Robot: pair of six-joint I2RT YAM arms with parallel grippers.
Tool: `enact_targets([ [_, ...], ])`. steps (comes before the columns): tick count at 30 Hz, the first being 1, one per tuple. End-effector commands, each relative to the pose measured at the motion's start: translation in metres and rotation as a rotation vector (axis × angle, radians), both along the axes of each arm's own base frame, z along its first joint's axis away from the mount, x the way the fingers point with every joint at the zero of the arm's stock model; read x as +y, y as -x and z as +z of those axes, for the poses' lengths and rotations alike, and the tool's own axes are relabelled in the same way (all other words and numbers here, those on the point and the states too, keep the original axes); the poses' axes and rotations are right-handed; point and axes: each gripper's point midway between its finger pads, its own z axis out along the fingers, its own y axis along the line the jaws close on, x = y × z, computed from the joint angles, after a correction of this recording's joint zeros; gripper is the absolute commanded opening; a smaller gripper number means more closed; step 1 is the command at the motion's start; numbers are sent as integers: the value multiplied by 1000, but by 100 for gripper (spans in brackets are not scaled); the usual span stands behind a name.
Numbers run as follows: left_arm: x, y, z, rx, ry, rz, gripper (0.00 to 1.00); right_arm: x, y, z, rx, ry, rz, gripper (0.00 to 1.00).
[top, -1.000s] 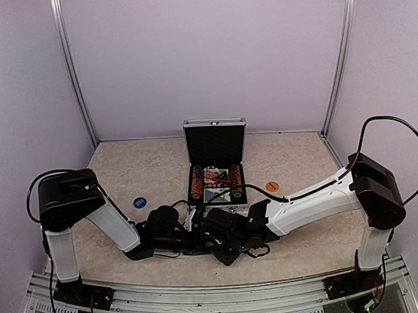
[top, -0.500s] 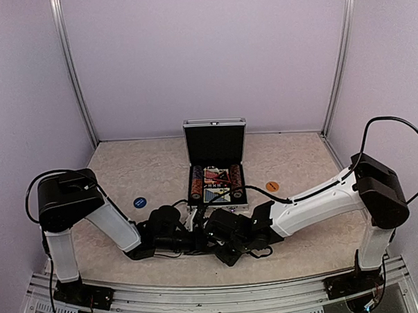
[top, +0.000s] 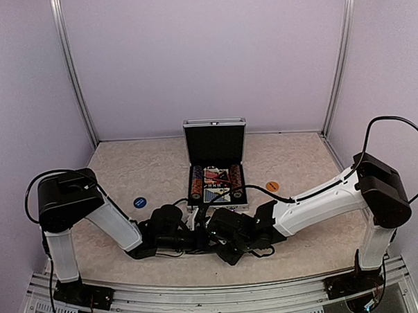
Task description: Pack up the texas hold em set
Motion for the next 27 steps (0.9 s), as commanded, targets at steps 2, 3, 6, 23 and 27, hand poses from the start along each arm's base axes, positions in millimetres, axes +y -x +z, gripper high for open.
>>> enact_targets([
  [2,-9,15,-4,10,-43,-50,0,28,-10,42,-108,-129,58,5],
  [3,-10,14,-3,6,-42,-49,0,28,-9,42,-107,-130,63,8],
  [6,-11,11,4,-12,-36,-45,0,24,-8,42,-101,-126,61,20],
  [23,-3,-8,21,-60,-36,-8,0,6,-3,48,-95,-135,39,71],
  [27,-2,-9,22,-64,-35,-4,0,2,-1,50,-88,-138,44,75],
])
